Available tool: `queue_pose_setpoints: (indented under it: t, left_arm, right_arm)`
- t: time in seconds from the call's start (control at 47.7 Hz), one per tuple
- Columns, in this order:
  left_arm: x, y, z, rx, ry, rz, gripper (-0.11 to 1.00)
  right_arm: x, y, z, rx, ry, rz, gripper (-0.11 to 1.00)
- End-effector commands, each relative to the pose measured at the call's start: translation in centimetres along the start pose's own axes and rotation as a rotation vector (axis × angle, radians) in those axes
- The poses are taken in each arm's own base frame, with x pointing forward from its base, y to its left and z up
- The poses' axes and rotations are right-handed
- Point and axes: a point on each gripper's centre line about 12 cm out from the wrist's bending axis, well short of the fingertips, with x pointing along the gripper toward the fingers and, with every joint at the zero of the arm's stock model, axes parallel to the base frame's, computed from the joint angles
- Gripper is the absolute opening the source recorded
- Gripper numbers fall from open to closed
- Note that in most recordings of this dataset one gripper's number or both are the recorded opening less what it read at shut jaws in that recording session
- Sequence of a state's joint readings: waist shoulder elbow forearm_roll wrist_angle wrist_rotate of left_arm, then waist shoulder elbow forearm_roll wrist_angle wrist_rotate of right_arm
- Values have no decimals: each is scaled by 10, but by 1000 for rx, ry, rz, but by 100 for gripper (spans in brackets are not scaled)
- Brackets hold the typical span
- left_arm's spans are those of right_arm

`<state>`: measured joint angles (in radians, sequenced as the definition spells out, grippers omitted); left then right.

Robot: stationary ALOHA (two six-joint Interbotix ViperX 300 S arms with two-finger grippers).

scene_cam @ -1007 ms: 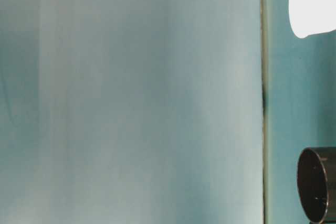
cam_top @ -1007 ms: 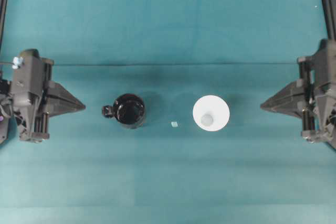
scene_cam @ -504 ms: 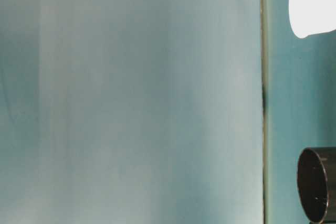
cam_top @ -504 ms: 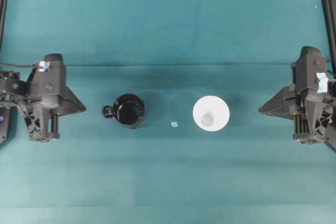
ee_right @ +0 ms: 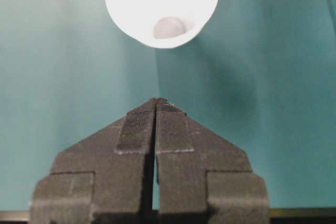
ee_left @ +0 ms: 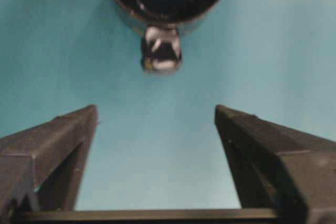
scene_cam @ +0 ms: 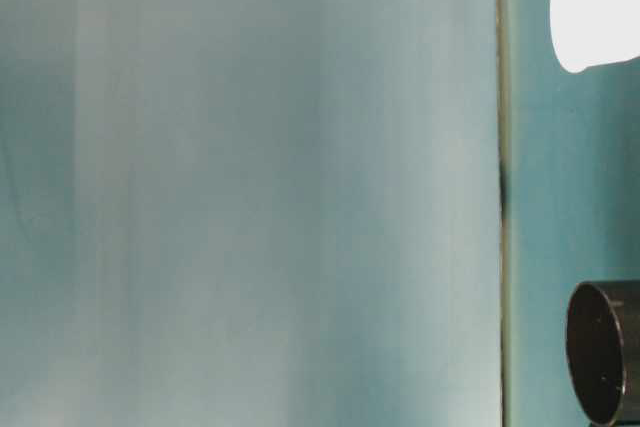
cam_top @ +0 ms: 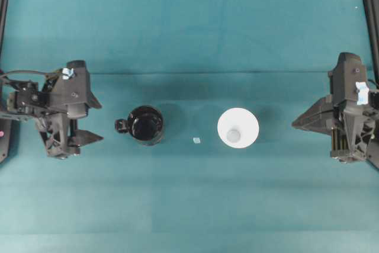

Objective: Put a paper cup into the cup holder on your left arm.
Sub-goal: 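Move both grippers inward toward the black holder and white cup, then close the left gripper on the black holder's handle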

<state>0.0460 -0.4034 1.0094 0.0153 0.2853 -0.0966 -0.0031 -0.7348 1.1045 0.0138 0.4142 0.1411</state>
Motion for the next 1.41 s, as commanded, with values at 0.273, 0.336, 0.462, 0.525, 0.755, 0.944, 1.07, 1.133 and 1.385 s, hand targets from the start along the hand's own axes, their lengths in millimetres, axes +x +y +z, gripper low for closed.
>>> queue_pose_setpoints:
  t: [0.273,0.336,0.462,0.525,0.755,0.944,1.07,1.133,1.385]
  left_arm:
    - [22,-1,7,0,-12,-2,90]
    - [26,-1,8,-2,-21,-2,90]
    - [33,-1,11,-2,-15,-2,90]
    - [35,-1,14,-4,-14,-2,90]
    - [48,-1,17,-3,14,1,90]
    - [50,-1,17,-7,18,2,88]
    - [50,-1,17,-7,18,2,84]
    - [50,-1,17,-7,18,2,80]
    - [49,-1,16,-2,20,2,34]
  right_arm:
    - [-3,1,9,7,-18,1,-1]
    - [-3,1,9,6,-19,1,-1]
    - [-3,1,9,7,-19,1,-1]
    - [-3,1,9,7,-19,1,-1]
    - [-3,1,9,7,-19,0,-1]
    - [-3,1,9,6,-19,1,-1]
    - [-3,1,9,6,-19,1,-1]
    - [-3,1,9,6,-19,1,-1]
    - [-3,1,7,6,-2,-2,-1]
